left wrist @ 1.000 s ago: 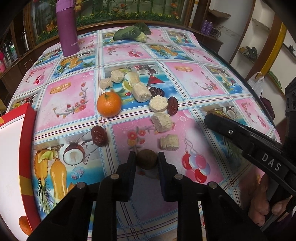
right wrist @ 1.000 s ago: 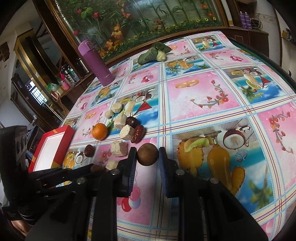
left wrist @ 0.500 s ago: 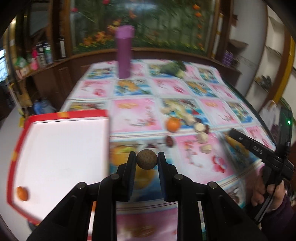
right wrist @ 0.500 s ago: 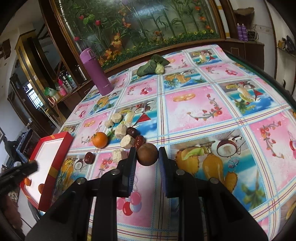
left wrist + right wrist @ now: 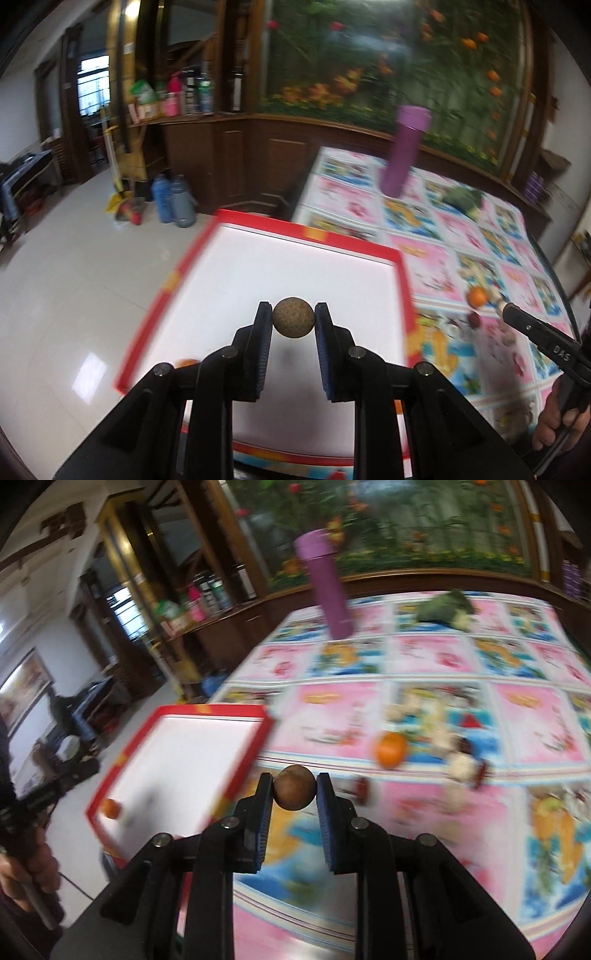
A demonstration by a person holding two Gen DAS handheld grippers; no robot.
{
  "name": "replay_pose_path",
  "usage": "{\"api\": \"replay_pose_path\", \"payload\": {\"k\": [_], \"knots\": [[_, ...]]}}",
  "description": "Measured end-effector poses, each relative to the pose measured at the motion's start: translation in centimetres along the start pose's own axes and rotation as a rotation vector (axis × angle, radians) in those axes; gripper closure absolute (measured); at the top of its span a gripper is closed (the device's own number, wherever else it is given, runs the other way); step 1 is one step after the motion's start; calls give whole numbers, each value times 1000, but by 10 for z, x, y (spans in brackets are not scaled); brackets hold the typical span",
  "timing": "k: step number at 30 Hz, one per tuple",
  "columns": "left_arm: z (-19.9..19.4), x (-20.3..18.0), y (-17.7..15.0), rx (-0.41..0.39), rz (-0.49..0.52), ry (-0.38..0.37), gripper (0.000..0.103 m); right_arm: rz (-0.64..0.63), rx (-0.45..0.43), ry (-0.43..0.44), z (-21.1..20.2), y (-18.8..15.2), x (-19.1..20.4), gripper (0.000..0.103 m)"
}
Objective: Organize fruits
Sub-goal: 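Carry the nut into the tray and release it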
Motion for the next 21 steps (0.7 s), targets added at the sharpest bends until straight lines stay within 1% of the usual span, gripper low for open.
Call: {"api": "replay_pose_path", "payload": {"k": [3, 5, 7, 10, 13, 18, 21], "knots": [[8, 12, 6, -1, -3, 23, 81, -35, 50, 48, 32, 11, 29, 77], [16, 16, 8, 13, 0, 33, 81, -51, 89, 86, 53, 14, 48, 77], [27, 17, 9, 34, 1, 27, 81, -60, 126, 118, 72, 17, 63, 77], [38, 16, 9, 51, 11, 32, 81, -92, 174, 124, 102, 16, 80, 77], [49, 15, 6, 76, 28, 55, 81, -74, 231, 123, 128, 11, 81, 77], [71, 12, -4, 151, 57, 56, 81, -37, 304, 94, 155, 2, 72, 77], [79, 8, -10, 182, 75, 58, 81, -30, 311, 77, 158, 1, 67, 77]]}}
Point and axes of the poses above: each gripper's, at about its wrist camera, not at the fingertips, and z roughly the way its jaws point, x to its left, y to its top, the point moved 2 cm from there along z, roughly the way its jaws point, and after that the axes turned 15 degrees about y, right-handed, at the moved point
